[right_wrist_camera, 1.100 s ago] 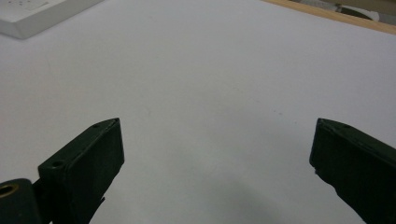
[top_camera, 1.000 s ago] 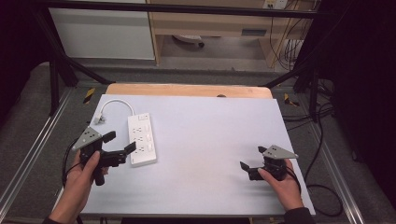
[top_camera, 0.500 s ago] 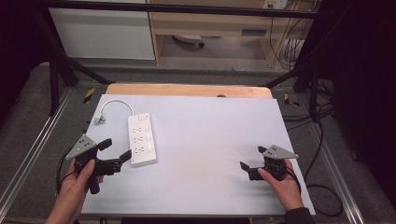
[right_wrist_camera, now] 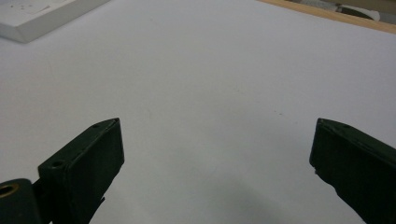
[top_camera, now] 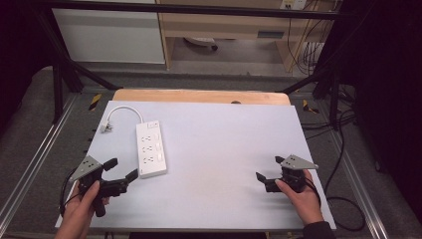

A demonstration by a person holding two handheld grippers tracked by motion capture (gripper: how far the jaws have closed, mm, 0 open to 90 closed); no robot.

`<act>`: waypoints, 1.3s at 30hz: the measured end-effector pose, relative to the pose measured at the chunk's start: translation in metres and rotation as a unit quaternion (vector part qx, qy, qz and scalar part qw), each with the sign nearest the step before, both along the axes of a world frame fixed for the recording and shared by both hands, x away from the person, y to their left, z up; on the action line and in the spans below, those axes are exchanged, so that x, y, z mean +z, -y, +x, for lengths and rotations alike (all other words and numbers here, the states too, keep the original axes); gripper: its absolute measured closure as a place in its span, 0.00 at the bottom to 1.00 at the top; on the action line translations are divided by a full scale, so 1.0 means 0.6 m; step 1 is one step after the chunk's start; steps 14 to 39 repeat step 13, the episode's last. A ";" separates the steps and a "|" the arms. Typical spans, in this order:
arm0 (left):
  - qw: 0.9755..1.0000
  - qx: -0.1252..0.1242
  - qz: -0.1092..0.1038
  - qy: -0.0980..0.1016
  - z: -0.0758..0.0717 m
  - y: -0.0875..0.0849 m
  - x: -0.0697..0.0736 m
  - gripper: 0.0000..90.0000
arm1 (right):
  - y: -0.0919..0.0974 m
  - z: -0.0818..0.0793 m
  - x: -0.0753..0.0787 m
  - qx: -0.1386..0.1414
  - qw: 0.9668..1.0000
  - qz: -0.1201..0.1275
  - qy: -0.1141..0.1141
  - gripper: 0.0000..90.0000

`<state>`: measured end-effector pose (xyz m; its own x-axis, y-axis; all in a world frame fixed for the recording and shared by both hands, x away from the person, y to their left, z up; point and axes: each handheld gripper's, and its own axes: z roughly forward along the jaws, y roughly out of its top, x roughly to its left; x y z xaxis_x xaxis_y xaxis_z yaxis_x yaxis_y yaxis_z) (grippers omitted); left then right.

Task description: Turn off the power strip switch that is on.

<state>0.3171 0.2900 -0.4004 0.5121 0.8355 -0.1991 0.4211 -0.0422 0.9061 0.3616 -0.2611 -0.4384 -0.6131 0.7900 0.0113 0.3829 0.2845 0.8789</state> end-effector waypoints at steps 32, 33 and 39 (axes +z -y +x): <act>0.997 -0.017 0.066 -0.033 -0.019 0.032 -0.044 0.08 | -0.010 0.008 -0.011 -0.019 1.000 -0.015 -0.020 0.04; 0.997 -0.017 0.066 -0.033 -0.019 0.032 -0.044 0.08 | -0.010 0.008 -0.011 -0.019 1.000 -0.015 -0.020 0.04; 0.997 -0.017 0.066 -0.033 -0.019 0.032 -0.044 0.08 | -0.010 0.008 -0.011 -0.019 1.000 -0.015 -0.020 0.04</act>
